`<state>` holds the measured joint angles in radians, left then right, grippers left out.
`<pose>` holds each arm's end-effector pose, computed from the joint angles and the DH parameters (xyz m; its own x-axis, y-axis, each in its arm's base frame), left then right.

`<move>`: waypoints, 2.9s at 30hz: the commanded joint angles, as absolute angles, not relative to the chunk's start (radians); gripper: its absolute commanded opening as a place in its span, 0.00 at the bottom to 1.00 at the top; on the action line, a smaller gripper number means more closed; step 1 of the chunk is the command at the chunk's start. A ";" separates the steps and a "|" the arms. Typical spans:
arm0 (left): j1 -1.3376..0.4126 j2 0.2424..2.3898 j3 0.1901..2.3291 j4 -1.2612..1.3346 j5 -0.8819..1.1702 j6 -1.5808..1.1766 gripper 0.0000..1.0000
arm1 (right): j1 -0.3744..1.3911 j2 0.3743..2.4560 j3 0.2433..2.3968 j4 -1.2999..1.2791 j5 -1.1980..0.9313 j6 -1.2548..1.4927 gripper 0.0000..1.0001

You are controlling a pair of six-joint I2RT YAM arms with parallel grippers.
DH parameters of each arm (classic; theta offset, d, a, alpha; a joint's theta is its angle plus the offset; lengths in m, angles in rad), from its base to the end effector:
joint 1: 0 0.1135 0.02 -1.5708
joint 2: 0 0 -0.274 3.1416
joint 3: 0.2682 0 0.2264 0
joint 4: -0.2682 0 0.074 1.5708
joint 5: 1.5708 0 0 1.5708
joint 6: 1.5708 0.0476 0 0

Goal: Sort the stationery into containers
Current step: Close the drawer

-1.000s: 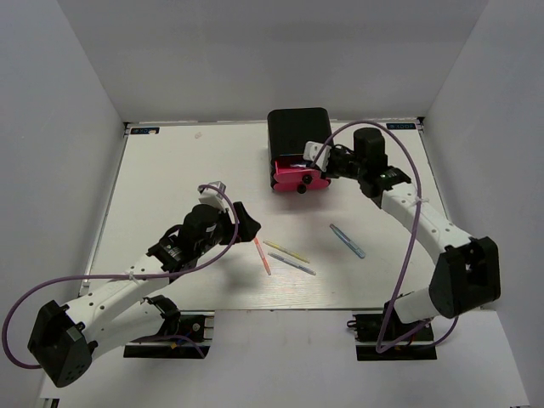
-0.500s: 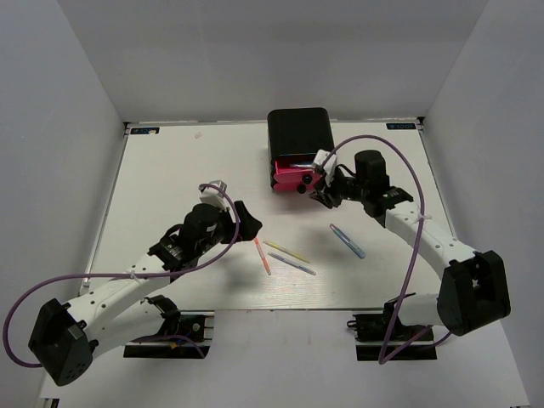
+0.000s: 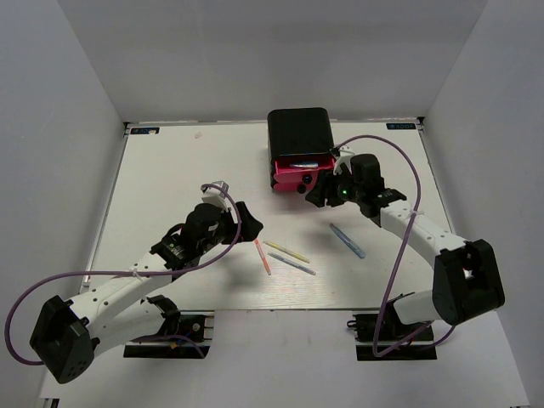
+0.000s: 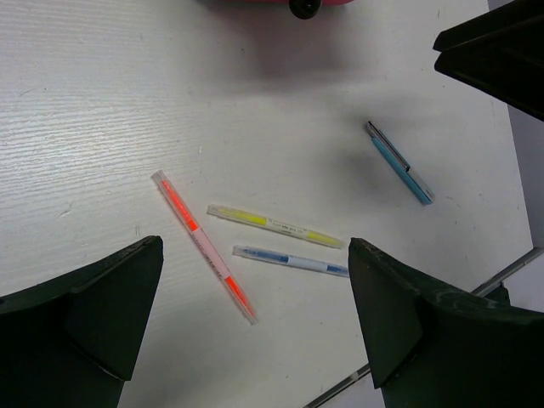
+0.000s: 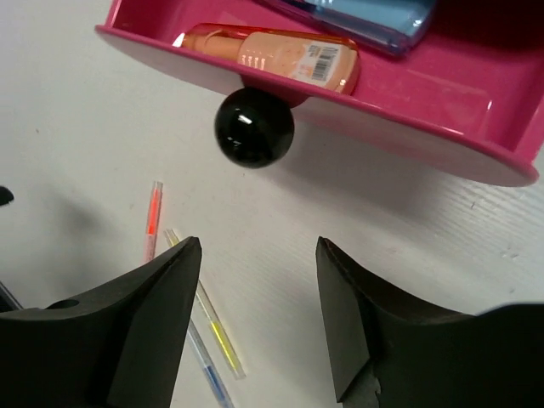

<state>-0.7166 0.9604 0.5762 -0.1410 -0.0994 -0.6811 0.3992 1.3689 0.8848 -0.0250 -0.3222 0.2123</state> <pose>0.1485 -0.1231 0.2510 -0.6645 -0.2521 -0.7035 0.2194 0.8341 -0.5061 0.2616 0.1267 0.2754 -0.5704 -0.0237 -0.8211 -0.5148 0.7892 0.3349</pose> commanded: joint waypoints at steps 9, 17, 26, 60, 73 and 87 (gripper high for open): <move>-0.721 0.934 0.571 -0.141 -0.092 -0.695 0.99 | 0.397 1.468 0.996 0.054 -0.291 0.439 0.60; -0.721 0.934 0.571 -0.141 -0.092 -0.695 0.99 | 0.397 1.500 1.032 0.072 -0.287 0.443 0.58; -0.721 0.953 0.571 -0.132 -0.083 -0.695 0.99 | 0.393 1.551 1.072 0.101 -0.279 0.439 0.39; -0.730 1.008 0.589 -0.031 -0.074 -0.752 0.99 | 0.379 1.687 1.241 0.143 -0.248 0.360 0.27; -0.730 1.091 0.607 0.048 -0.034 -0.762 0.99 | 0.370 1.674 1.220 0.199 -0.253 0.350 0.31; -0.730 1.184 0.661 0.141 -0.043 -0.772 0.99 | 0.371 1.608 1.140 0.169 -0.340 0.310 0.61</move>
